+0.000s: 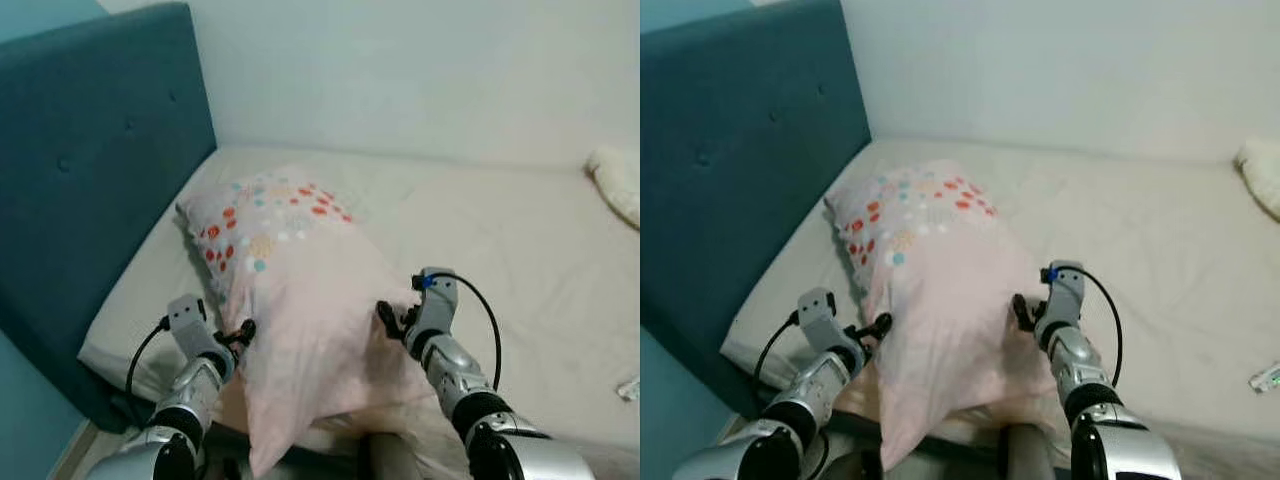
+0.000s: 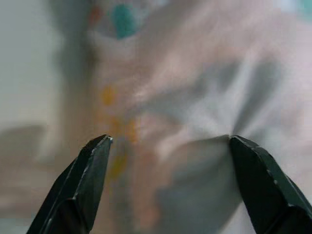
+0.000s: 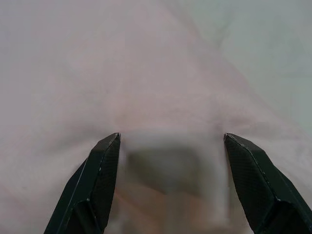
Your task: Clean up the room
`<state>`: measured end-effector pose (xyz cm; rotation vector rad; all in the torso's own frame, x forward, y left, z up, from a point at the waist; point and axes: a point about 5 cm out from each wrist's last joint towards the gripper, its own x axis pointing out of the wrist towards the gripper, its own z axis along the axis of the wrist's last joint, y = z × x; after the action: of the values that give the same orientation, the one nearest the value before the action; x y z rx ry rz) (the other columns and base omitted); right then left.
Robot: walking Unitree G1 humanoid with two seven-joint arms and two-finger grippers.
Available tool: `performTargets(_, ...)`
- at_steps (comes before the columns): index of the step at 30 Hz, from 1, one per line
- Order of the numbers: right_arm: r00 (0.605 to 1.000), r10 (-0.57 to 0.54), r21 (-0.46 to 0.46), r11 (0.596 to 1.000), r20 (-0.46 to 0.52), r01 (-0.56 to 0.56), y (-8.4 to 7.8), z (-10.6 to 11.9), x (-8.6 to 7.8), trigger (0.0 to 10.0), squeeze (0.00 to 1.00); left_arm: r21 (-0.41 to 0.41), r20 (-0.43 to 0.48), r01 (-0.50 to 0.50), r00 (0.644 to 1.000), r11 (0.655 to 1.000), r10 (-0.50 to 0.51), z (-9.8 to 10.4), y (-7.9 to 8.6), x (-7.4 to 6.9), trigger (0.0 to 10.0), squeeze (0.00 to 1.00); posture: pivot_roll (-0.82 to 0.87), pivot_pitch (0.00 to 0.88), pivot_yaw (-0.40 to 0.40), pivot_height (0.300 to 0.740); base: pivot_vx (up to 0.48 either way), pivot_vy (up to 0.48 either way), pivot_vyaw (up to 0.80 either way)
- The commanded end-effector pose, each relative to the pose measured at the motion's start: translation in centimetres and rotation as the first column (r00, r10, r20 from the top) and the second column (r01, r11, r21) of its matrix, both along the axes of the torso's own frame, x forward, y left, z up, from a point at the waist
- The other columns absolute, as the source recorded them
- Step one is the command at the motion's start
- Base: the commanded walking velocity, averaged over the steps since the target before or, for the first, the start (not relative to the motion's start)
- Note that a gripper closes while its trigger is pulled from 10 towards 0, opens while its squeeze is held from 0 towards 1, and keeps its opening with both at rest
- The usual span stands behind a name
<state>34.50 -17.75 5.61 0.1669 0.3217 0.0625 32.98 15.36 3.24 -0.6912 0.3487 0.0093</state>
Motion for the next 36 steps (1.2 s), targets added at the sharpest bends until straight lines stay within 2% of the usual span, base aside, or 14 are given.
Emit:
performTargets(1,1.000,0.008,0.021,1.000,0.021,-0.008,0.3,0.0,-0.1,10.0,0.00,-0.111,0.102,0.042,0.994,0.993,-0.030,1.7,-0.9,1.1,10.0,0.00,-0.15,0.000,-0.002,0.550,0.000,0.000,0.00)
performTargets(3,1.000,0.008,0.021,1.000,0.021,-0.008,0.3,0.0,-0.1,10.0,0.00,-0.111,0.102,0.042,0.994,0.993,-0.030,1.7,-0.9,1.1,10.0,0.00,-0.15,0.000,-0.002,0.550,0.000,0.000,0.00)
performTargets(6,1.000,0.015,0.030,0.999,0.022,-0.015,0.6,-0.2,-0.3,10.0,0.00,-0.249,0.243,0.158,0.965,0.955,-0.097,3.6,-2.4,1.9,10.0,0.00,-0.15,0.000,0.000,0.546,0.000,0.000,0.00)
performTargets(10,1.000,0.014,0.035,0.999,0.021,-0.015,0.8,-0.3,-0.3,10.0,0.00,-0.287,0.283,0.222,0.949,0.932,-0.139,4.0,-3.1,2.0,10.0,0.00,-0.15,0.002,0.005,0.546,0.000,0.000,0.00)
performTargets(14,1.000,0.001,0.035,0.999,0.018,-0.002,0.5,-0.4,-0.4,10.0,0.00,-0.166,0.277,0.313,0.925,0.935,-0.260,3.7,-4.6,1.6,10.0,0.00,-0.15,0.009,0.009,0.546,0.000,0.000,0.00)
performTargets(17,1.000,-0.001,0.037,0.999,0.018,0.001,0.4,-0.4,-0.5,10.0,0.00,-0.121,0.277,0.337,0.915,0.934,-0.294,3.7,-5.0,1.5,10.0,0.00,-0.15,0.009,0.009,0.546,0.000,0.000,0.00)
performTargets(20,1.000,-0.007,0.039,0.999,0.021,0.006,0.3,-0.4,-0.5,10.0,0.00,-0.002,0.233,0.373,0.903,0.928,-0.362,3.4,-6.0,1.3,10.0,0.00,-0.15,0.013,0.010,0.546,0.000,0.000,0.00)
performTargets(26,1.000,-0.009,0.046,0.999,0.029,0.007,0.4,-0.2,-0.3,10.0,0.00,0.067,0.121,0.339,0.931,0.939,-0.344,2.3,-6.9,0.9,10.0,0.00,-0.15,0.012,0.013,0.546,0.000,0.000,0.00)
performTargets(29,1.000,-0.006,0.049,0.999,0.031,0.005,0.5,-0.2,-0.3,10.0,0.00,-0.025,0.139,0.335,0.934,0.942,-0.329,2.5,-7.5,1.0,10.0,0.00,-0.15,0.011,0.014,0.546,0.000,0.000,0.00)
performTargets(30,1.000,-0.006,0.048,0.999,0.031,0.005,0.5,-0.2,-0.3,10.0,0.00,-0.086,0.150,0.337,0.935,0.938,-0.322,2.7,-7.8,1.0,9.3,0.00,-0.15,0.011,0.014,0.546,0.000,0.000,0.00)
performTargets(31,1.000,-0.007,0.048,0.999,0.030,0.005,0.5,-0.2,-0.3,10.0,0.00,-0.131,0.161,0.345,0.932,0.929,-0.324,2.8,-8.1,1.0,9.3,0.00,-0.15,0.011,0.014,0.546,0.000,0.000,0.00)
performTargets(32,1.000,-0.007,0.048,0.999,0.030,0.005,0.5,-0.2,-0.3,10.0,0.00,-0.131,0.161,0.345,0.932,0.929,-0.324,2.8,-8.1,1.0,9.3,0.00,-0.15,0.011,0.014,0.546,0.000,0.000,0.00)
performTargets(33,1.000,-0.007,0.047,0.999,0.029,0.006,0.5,-0.2,-0.3,10.0,0.00,-0.134,0.165,0.367,0.924,0.920,-0.345,2.8,-8.5,0.8,0.0,0.00,-0.15,0.011,0.014,0.546,0.000,0.000,0.00)
performTargets(36,1.000,-0.011,0.046,0.999,0.029,0.010,0.4,-0.1,-0.3,10.0,0.00,-0.102,0.151,0.408,0.908,0.907,-0.391,2.4,-9.4,0.4,0.0,0.00,-0.15,0.012,0.015,0.546,0.000,0.000,0.00)
